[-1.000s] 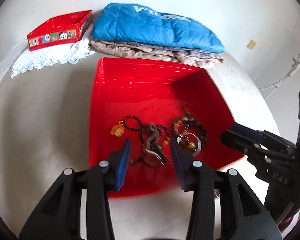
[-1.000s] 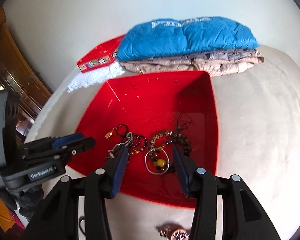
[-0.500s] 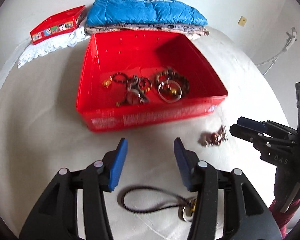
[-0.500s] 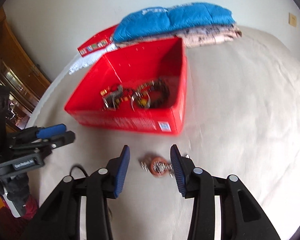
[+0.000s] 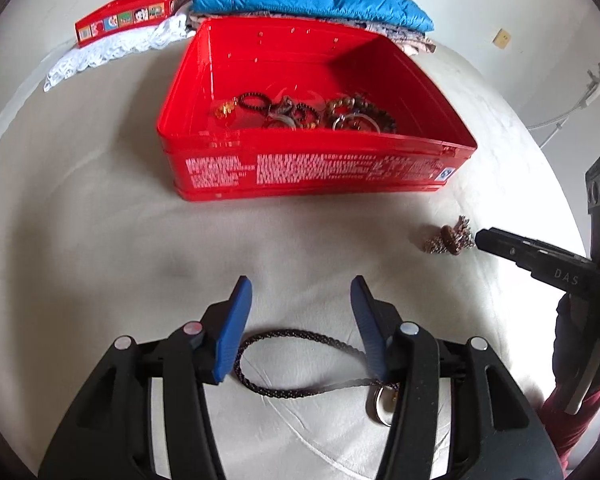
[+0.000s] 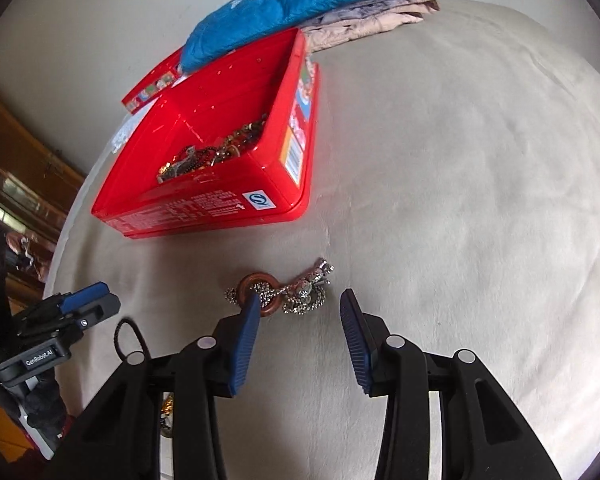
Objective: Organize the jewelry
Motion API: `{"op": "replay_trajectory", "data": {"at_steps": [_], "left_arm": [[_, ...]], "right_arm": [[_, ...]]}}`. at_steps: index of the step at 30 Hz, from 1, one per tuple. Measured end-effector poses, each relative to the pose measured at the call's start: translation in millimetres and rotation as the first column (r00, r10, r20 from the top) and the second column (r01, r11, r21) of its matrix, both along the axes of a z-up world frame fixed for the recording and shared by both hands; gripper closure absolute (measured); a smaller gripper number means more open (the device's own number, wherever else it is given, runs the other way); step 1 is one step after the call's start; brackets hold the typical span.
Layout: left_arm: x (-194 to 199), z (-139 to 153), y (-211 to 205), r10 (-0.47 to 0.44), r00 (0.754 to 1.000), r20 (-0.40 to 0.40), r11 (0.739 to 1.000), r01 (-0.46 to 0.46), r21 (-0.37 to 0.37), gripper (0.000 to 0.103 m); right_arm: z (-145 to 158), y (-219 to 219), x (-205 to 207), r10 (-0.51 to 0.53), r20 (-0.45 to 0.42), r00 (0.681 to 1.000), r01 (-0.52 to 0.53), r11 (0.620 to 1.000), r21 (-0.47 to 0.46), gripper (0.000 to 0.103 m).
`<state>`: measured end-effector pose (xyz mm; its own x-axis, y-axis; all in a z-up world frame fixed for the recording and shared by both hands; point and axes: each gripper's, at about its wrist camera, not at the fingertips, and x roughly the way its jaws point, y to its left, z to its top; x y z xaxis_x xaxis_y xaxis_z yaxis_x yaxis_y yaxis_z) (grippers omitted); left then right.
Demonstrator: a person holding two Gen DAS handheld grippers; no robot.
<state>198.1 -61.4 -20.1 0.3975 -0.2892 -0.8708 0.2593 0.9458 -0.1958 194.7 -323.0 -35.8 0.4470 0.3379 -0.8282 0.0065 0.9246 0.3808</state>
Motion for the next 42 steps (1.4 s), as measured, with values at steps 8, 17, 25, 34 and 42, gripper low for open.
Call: {"op": "replay_trajectory", "data": {"at_steps": [8,17,25,34,42], "left_arm": [[5,-3,6,0.042,0.998,0.037,0.999,-0.043,0.026,0.047],[6,-9,5,0.025,0.999,0.03,1.0,-0.026,0.018,0.045],[4,-11,6,0.019,1.0,0.02,1.0,-0.019,0.007,0.045],[4,-13,8,0.015,1.0,0.014,1.0,-0.015,-0.007,0.044],[0,-12,6,-0.006,1.0,0.02,1.0,0.006,-0.012,0.043]], "right_arm": [[-11,-5,9,-0.041,-0.07,0.997,0.045,0.998,0.05,0.062],[-16,4,16,-0.038,-0.055,0.998,0.041,0.998,0.055,0.088],[27,16,2,0.029,0.092,0.995,-0.041,0.991,0.129,0.103],[30,19,3,-0.001,0.048,0.999,0.0,1.0,0.025,0.097],[-7,8,18,-0.055,-0.064,0.996,0.052,0.998,-0.038,0.081]]}}
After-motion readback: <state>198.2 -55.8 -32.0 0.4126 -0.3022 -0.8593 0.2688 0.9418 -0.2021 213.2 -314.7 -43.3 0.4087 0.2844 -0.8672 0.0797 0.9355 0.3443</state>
